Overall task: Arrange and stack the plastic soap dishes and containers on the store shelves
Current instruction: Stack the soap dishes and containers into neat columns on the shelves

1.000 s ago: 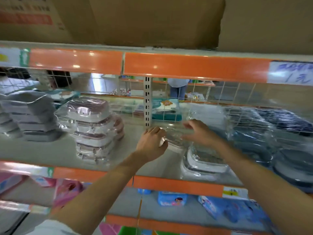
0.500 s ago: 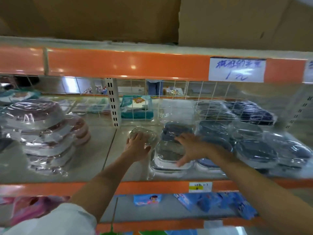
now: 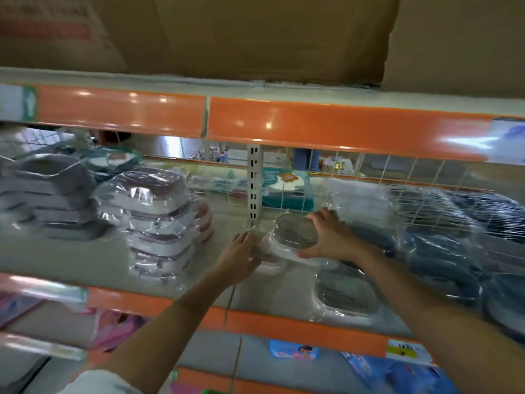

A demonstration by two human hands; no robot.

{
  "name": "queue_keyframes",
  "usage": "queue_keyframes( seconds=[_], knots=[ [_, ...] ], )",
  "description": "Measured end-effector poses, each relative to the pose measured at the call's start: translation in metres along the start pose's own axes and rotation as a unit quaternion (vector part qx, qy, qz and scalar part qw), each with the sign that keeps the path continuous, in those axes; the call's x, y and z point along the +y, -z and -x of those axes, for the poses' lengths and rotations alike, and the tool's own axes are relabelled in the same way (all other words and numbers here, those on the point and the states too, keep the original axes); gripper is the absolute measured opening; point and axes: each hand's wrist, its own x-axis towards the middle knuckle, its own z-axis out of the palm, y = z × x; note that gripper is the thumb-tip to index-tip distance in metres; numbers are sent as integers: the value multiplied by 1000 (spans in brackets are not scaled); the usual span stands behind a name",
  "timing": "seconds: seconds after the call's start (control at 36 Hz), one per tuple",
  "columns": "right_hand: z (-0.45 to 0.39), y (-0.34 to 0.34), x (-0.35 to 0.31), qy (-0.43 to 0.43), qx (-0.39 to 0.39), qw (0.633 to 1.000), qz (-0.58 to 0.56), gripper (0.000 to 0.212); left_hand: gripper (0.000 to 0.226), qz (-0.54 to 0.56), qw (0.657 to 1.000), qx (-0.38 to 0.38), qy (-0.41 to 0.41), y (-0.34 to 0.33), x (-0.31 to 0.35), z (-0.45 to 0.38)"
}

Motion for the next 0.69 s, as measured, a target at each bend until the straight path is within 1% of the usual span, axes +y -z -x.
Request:
queue_keyframes(
  seconds=[0.08, 0.17, 0.28, 0.39, 0.44, 0.53, 0.61, 0.69],
  knots=[
    [-20, -9, -19, 2, 4, 1000, -28, 96, 47, 54, 995, 48, 71, 13, -9, 10],
    [-38, -20, -37, 22, 7, 997, -71, 95, 61, 83, 989, 46, 114, 21, -15, 13],
    [-52, -36, -48, 34, -40, 996, -77, 96, 79, 88, 990, 23, 110, 26, -19, 10],
    [-53, -40, -45, 30, -34, 995, -89, 99, 90, 83, 994, 19, 67, 23, -19, 1],
    [-50, -41, -42, 34, -33, 994, -94, 101, 90, 76, 996, 20, 51, 21, -15, -6],
    [-40, -39, -29, 16, -22, 992, -126, 101, 86, 75, 996, 24, 41, 17, -8, -15],
    [-21, -30, -9, 5, -17, 990, -141, 94, 69, 83, 994, 32, 57, 11, -5, -17],
    [3, -19, 14, -23, -45, 986, -159, 77, 53, 80, 994, 53, 56, 4, -10, -16]
  ],
)
